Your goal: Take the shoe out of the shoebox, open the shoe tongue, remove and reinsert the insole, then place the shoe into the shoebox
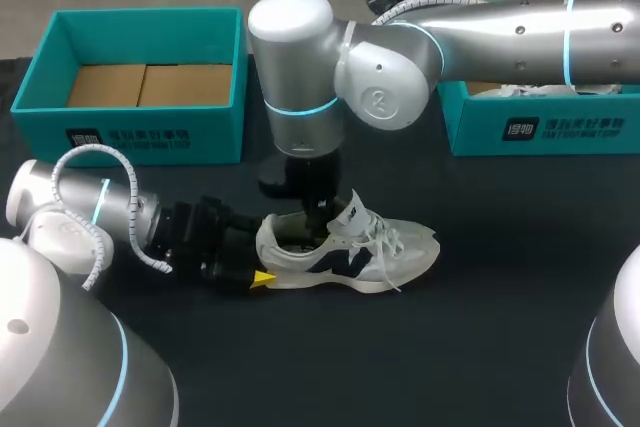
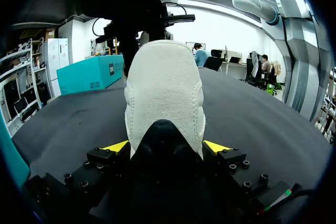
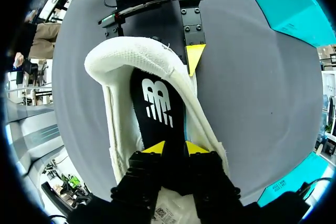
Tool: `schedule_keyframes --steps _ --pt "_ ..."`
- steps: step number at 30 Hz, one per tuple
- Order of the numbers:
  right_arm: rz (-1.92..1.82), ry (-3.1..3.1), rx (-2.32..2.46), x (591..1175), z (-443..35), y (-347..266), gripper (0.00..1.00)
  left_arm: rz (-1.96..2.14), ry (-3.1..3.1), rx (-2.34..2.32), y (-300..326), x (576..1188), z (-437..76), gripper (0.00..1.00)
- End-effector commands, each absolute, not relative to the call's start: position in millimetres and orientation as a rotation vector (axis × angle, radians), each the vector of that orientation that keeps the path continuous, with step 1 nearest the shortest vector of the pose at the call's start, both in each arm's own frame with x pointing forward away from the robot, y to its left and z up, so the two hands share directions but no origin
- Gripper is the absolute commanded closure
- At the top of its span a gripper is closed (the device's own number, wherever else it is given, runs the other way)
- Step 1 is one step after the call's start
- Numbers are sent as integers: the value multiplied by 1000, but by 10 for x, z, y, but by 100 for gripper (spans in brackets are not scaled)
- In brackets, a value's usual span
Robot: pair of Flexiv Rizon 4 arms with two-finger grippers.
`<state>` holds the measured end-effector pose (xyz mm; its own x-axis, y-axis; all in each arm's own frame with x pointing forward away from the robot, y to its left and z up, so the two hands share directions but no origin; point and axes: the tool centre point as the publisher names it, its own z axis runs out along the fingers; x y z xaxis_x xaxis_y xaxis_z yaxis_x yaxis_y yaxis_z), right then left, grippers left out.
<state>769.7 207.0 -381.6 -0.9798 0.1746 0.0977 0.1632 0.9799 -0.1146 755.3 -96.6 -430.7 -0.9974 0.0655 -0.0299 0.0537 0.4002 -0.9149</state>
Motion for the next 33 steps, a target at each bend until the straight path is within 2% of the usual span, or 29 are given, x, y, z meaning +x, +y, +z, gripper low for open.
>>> schedule_keyframes --steps 1,12,18,26,28,30,33 --pt "155 -3017 -262 7682 -3848 2059 58 1712 -2621 -111 -971 7549 -4340 100" --pt "152 -2993 -249 7665 -4000 2109 58 1712 -2621 -111 -971 7549 -4340 100" --pt "129 -2960 -246 7612 -4408 2144 57 1712 -2621 -111 -971 7549 -4340 100" --pt "107 -2885 -217 7324 -4649 2317 58 1712 -2621 -111 -971 7549 -4340 100" --pt "114 -2872 -213 7263 -4657 2317 67 1712 -2621 -111 -971 7549 -4340 100" --pt "122 -2863 -219 7214 -4666 2297 100 1712 -2621 -111 -971 7549 -4340 100" --pt "127 -2855 -223 7168 -4657 2285 100 1712 -2621 -111 -971 7549 -4340 100"
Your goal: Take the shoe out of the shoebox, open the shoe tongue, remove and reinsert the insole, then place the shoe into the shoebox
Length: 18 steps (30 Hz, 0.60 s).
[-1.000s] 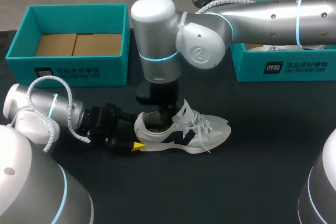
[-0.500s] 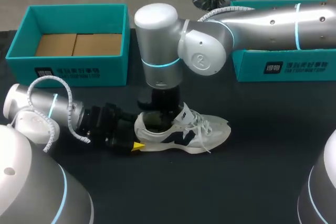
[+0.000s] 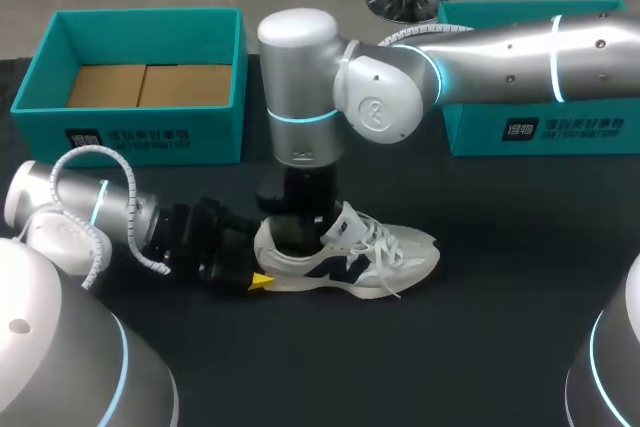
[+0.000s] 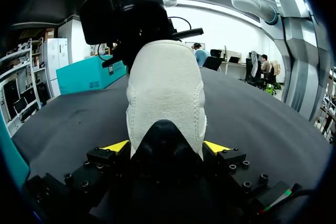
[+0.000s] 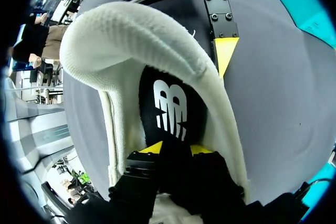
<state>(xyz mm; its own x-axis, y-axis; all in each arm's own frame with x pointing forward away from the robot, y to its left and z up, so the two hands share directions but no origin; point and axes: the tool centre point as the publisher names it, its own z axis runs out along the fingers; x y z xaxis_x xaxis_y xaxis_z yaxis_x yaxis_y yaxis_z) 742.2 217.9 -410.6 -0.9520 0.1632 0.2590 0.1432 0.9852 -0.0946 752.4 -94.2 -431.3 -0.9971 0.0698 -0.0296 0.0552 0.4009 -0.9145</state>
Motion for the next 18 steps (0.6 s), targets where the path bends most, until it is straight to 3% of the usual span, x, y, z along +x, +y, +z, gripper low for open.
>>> schedule_keyframes --steps 1,18 --pt "129 -2853 -224 7158 -4651 2283 100 1712 -2621 -111 -971 7549 -4340 100" --pt "120 -2876 -187 7289 -4158 2200 100 1712 -2621 -111 -971 7549 -4340 100"
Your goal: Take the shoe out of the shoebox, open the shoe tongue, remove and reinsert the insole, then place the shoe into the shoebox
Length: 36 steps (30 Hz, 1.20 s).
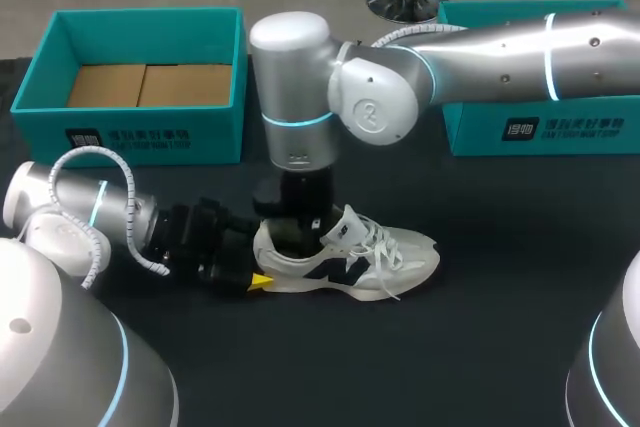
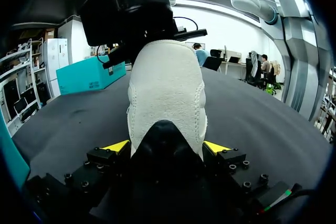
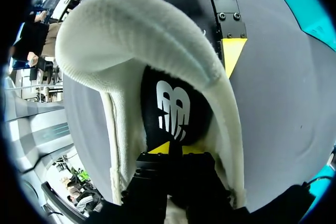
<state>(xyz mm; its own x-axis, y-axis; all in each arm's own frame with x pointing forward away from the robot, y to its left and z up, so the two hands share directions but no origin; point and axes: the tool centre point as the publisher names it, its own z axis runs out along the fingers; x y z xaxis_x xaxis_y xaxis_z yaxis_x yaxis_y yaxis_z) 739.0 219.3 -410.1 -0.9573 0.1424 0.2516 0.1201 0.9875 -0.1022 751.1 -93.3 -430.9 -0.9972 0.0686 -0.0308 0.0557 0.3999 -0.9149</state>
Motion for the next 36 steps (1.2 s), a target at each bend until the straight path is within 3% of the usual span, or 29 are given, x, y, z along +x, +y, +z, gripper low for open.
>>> schedule_keyframes --steps 1,36 --pt "120 -2879 -186 7305 -4106 2191 100 1712 -2621 -111 -971 7549 -4340 100" --pt "127 -2978 -296 7523 -3267 1850 100 1712 -2621 -111 -971 7549 -4340 100"
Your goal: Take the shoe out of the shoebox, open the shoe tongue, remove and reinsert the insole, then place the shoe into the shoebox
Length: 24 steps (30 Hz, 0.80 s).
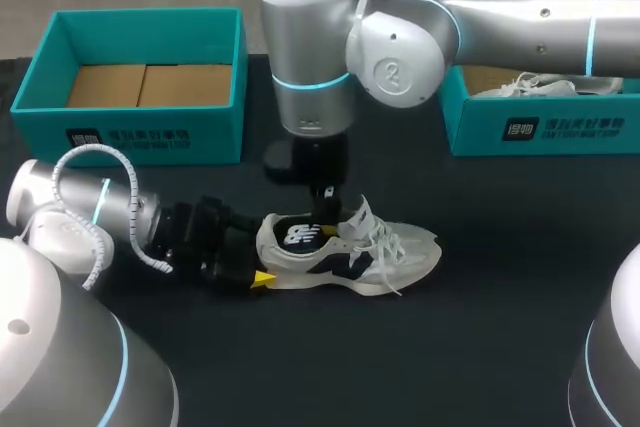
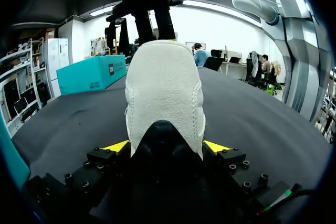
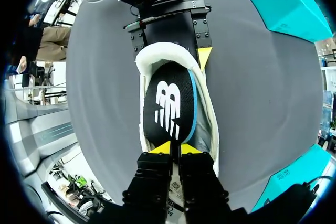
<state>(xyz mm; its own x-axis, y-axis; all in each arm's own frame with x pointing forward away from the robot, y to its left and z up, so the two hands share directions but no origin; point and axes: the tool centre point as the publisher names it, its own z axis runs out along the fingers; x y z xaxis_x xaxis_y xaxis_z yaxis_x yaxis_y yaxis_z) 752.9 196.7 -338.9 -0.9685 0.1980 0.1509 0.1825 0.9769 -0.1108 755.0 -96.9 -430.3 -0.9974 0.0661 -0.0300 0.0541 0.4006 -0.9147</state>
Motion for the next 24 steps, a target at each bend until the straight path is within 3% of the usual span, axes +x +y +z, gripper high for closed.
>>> schedule_keyframes --steps 1,24 --pt "121 -2984 -300 7529 -3256 1836 100 1712 -2621 -111 -971 7549 -4340 100" --pt "3 -3058 -229 7772 -3184 2075 100 1712 -2621 -111 -971 7549 -4340 100"
